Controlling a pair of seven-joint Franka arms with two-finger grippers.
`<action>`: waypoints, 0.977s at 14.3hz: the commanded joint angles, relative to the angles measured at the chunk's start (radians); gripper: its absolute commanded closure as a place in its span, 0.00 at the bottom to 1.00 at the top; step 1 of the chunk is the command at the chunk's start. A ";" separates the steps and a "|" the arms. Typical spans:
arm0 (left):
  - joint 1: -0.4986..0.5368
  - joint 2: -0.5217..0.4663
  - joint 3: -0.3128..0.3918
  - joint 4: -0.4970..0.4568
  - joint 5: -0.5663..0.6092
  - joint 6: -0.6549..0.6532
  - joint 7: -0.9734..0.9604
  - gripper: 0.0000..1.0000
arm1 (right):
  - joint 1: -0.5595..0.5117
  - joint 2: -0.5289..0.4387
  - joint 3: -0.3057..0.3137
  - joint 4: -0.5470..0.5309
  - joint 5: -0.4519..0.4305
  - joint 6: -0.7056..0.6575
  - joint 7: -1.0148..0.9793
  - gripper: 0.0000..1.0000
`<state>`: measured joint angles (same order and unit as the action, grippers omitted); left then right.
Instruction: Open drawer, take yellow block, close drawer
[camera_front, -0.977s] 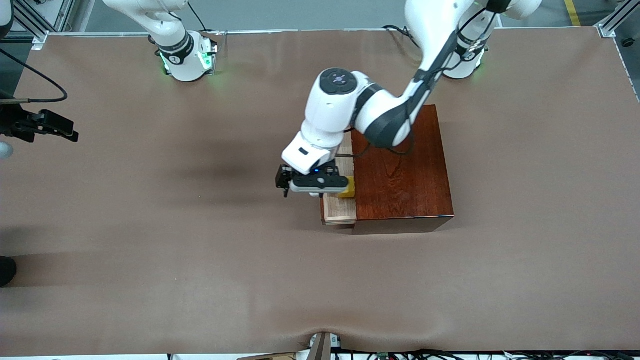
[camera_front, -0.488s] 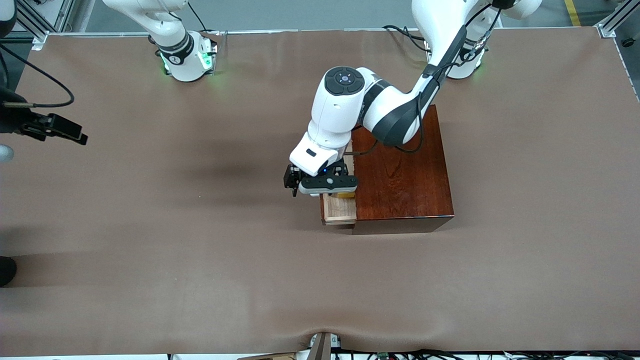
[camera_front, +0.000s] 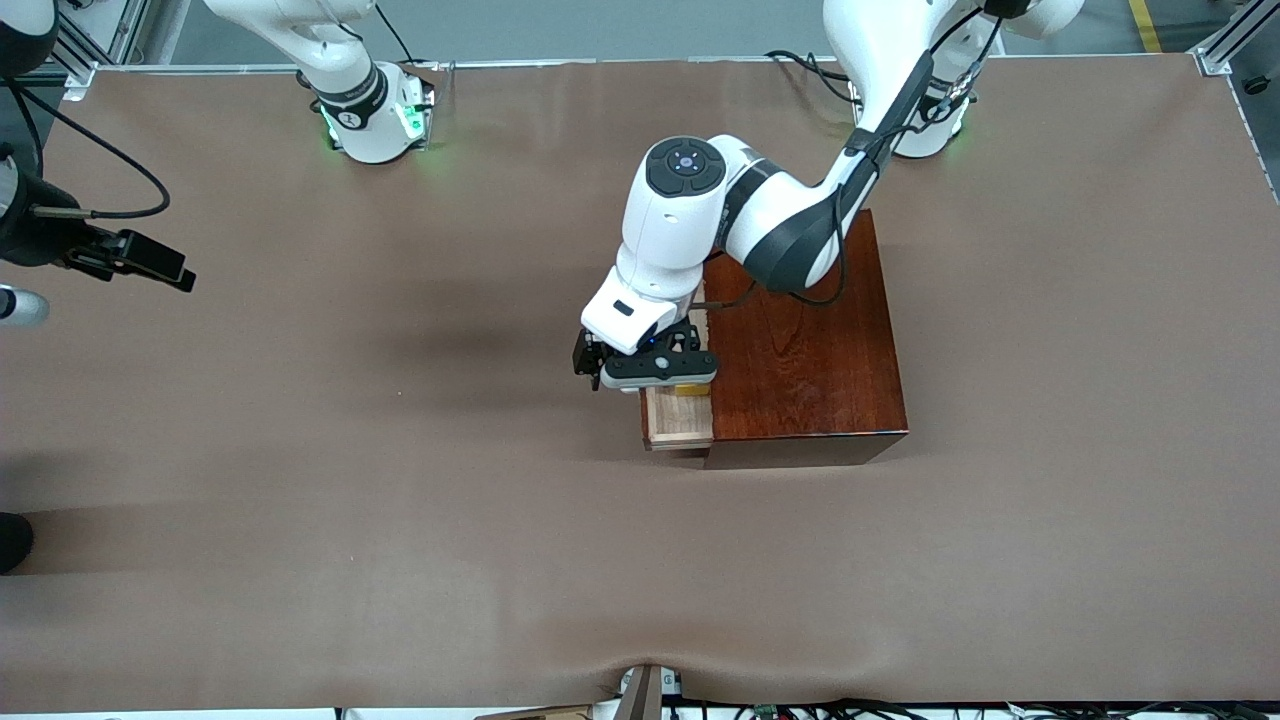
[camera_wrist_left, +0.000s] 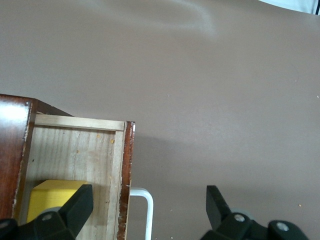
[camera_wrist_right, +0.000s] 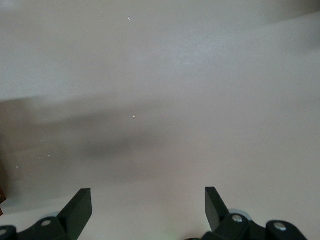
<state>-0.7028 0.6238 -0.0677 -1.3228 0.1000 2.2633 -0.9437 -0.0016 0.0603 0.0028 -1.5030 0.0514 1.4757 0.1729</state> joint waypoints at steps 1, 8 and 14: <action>-0.001 -0.025 0.009 -0.006 -0.016 -0.048 0.002 0.00 | 0.005 -0.004 0.000 0.001 0.011 0.003 0.019 0.00; 0.000 0.001 -0.001 0.019 -0.040 -0.070 -0.072 0.00 | 0.083 0.024 0.002 -0.002 0.013 0.003 0.252 0.00; 0.115 -0.012 0.008 0.016 -0.029 -0.112 -0.058 0.00 | 0.251 0.116 0.000 0.001 0.109 0.061 0.791 0.00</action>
<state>-0.6632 0.6196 -0.0542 -1.3169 0.0732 2.1926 -1.0056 0.2247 0.1549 0.0114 -1.5101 0.1183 1.5250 0.8478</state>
